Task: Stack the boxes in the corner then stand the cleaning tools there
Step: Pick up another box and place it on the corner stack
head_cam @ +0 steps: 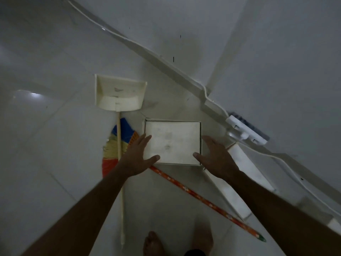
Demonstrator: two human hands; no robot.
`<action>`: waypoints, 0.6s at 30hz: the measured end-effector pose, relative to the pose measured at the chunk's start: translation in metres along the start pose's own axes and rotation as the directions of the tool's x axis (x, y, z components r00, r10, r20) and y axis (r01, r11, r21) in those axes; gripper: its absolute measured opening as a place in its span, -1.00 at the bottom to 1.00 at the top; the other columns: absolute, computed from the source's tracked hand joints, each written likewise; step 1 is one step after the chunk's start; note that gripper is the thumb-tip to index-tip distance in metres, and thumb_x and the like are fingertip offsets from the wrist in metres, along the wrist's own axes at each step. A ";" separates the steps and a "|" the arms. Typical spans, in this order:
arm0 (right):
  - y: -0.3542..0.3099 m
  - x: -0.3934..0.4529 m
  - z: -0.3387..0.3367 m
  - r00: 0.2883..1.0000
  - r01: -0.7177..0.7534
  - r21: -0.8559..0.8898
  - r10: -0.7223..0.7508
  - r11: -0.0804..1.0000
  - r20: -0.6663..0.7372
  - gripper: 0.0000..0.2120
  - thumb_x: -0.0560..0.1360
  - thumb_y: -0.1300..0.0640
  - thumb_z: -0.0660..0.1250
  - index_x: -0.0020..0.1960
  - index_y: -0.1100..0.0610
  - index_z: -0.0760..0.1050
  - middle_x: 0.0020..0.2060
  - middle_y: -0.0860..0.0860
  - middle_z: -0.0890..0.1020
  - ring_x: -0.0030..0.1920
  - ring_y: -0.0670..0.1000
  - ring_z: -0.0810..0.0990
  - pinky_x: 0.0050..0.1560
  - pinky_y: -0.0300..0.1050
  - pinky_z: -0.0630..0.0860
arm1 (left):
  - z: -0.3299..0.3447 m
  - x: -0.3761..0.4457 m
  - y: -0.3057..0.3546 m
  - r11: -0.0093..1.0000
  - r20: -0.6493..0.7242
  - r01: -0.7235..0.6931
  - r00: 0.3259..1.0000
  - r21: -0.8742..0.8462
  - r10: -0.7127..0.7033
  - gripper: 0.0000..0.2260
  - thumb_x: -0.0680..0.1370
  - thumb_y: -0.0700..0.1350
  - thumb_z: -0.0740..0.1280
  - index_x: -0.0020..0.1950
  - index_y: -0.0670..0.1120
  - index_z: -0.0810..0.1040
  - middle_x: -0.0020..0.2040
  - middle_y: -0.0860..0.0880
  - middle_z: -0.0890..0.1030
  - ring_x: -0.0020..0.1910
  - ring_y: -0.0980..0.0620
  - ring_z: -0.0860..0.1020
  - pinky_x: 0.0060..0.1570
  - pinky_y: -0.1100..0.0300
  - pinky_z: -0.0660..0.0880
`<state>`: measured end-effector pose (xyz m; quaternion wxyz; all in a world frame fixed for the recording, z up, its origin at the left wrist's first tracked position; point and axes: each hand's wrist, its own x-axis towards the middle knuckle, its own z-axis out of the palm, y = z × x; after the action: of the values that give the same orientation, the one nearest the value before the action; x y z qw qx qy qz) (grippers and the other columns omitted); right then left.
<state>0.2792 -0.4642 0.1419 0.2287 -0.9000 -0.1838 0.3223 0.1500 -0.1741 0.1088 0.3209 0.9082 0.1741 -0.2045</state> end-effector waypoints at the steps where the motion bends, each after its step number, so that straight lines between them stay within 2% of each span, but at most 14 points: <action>1: 0.011 0.014 0.015 1.000 0.008 0.004 -0.008 1.000 0.008 -0.24 0.53 -0.34 0.27 0.60 -0.05 0.13 0.57 -0.02 0.25 0.51 0.13 0.30 0.47 0.11 0.31 | 0.010 0.012 -0.010 1.000 -0.015 -0.003 1.000 0.001 0.003 -0.12 0.46 0.41 0.31 0.63 0.08 0.03 0.65 0.04 -0.02 0.61 0.05 -0.03 0.55 -0.04 0.07; 5: 0.050 0.071 0.073 0.999 0.047 -0.003 -0.048 0.999 -0.005 -0.20 0.52 -0.40 0.24 0.61 -0.10 0.07 0.62 -0.09 0.09 0.56 0.11 0.21 0.50 0.13 0.21 | 0.050 0.054 -0.049 0.999 -0.069 -0.001 0.998 -0.035 -0.001 -0.10 0.41 0.44 0.34 0.62 0.15 0.07 0.64 0.10 -0.01 0.60 0.08 -0.05 0.50 -0.03 0.05; 9: 0.083 0.110 0.119 0.994 0.049 -0.031 -0.052 0.998 -0.092 -0.19 0.50 -0.43 0.24 0.61 -0.15 0.04 0.63 -0.16 -0.03 0.57 0.12 0.18 0.48 0.15 0.23 | 0.087 0.081 -0.079 1.000 -0.132 -0.020 0.991 -0.021 0.017 -0.11 0.38 0.43 0.37 0.60 0.19 0.10 0.64 0.12 -0.01 0.55 0.17 -0.06 0.47 0.01 0.06; 12: 0.098 0.122 0.141 0.987 0.081 -0.029 -0.085 0.996 -0.139 -0.25 0.54 -0.33 0.27 0.61 -0.13 0.07 0.62 -0.21 -0.11 0.59 0.04 0.13 0.47 0.01 0.14 | 0.108 0.090 -0.092 0.999 -0.174 -0.040 0.984 -0.016 0.037 -0.13 0.39 0.41 0.39 0.60 0.18 0.12 0.64 0.12 0.00 0.59 0.07 0.01 0.49 0.00 0.11; 15: 0.102 0.128 0.152 0.970 0.126 -0.024 -0.128 0.992 -0.205 -0.26 0.55 -0.32 0.27 0.61 -0.07 0.14 0.62 -0.23 -0.15 0.59 -0.04 0.09 0.44 -0.07 0.09 | 0.119 0.100 -0.096 0.998 -0.248 -0.064 0.967 0.010 0.065 -0.15 0.40 0.43 0.37 0.59 0.14 0.18 0.62 0.12 0.07 0.58 0.09 0.07 0.50 -0.04 0.21; 18: 0.098 0.133 0.161 0.950 0.131 -0.011 -0.129 0.991 -0.285 -0.20 0.50 -0.36 0.31 0.60 -0.06 0.15 0.62 -0.21 -0.12 0.58 -0.05 0.10 0.42 -0.07 0.11 | 0.122 0.105 -0.096 0.998 -0.338 -0.057 0.940 -0.007 0.051 -0.17 0.39 0.41 0.40 0.56 0.09 0.27 0.61 0.12 0.15 0.51 0.22 0.07 0.46 0.11 0.16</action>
<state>0.2863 -0.4344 -0.0863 0.2771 -0.9220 -0.2065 0.1745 0.1653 -0.1641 -0.0781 0.2995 0.9315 0.2035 -0.0354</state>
